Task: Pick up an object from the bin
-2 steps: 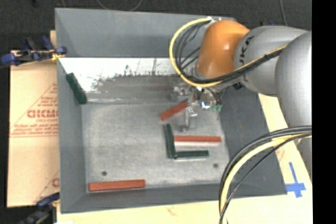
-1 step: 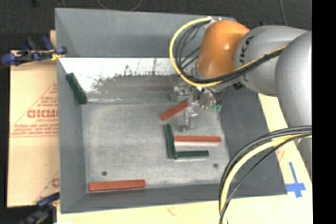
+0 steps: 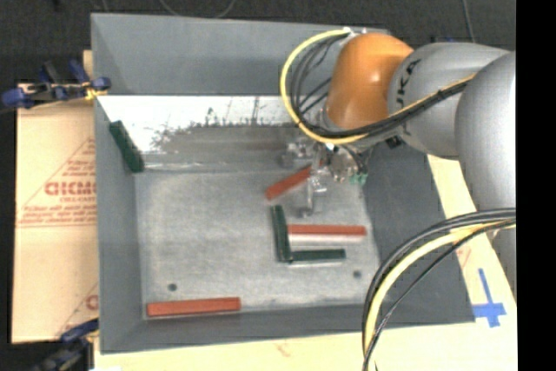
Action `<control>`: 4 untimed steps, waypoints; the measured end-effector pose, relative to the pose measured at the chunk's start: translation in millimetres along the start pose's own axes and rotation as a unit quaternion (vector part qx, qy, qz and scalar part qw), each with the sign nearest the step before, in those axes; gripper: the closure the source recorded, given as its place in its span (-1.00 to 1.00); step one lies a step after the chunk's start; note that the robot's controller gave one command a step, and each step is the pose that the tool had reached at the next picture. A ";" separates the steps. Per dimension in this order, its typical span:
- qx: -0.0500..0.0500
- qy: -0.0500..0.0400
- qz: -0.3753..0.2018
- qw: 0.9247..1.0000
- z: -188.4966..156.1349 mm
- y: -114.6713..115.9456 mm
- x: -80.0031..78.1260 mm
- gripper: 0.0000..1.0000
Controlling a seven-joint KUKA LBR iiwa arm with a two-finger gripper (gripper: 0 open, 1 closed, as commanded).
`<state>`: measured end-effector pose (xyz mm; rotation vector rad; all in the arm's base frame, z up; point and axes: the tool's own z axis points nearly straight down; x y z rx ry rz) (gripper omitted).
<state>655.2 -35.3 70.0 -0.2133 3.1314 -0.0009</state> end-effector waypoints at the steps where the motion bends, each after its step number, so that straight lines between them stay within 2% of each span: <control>1: 0.000 -0.002 0.000 1.000 -1.7 -0.4 -1.7 1.00; 2: 0.001 -0.004 0.000 1.000 -15.0 -1.1 -3.8 1.00; 3: 0.001 -0.004 0.001 1.000 -44.8 -2.2 -6.3 1.00; 4: 0.001 -0.005 0.002 1.000 -96.7 -3.4 -9.2 1.00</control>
Offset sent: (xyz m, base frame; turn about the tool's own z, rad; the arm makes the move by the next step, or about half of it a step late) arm 0.0000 0.0000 0.0000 0.0000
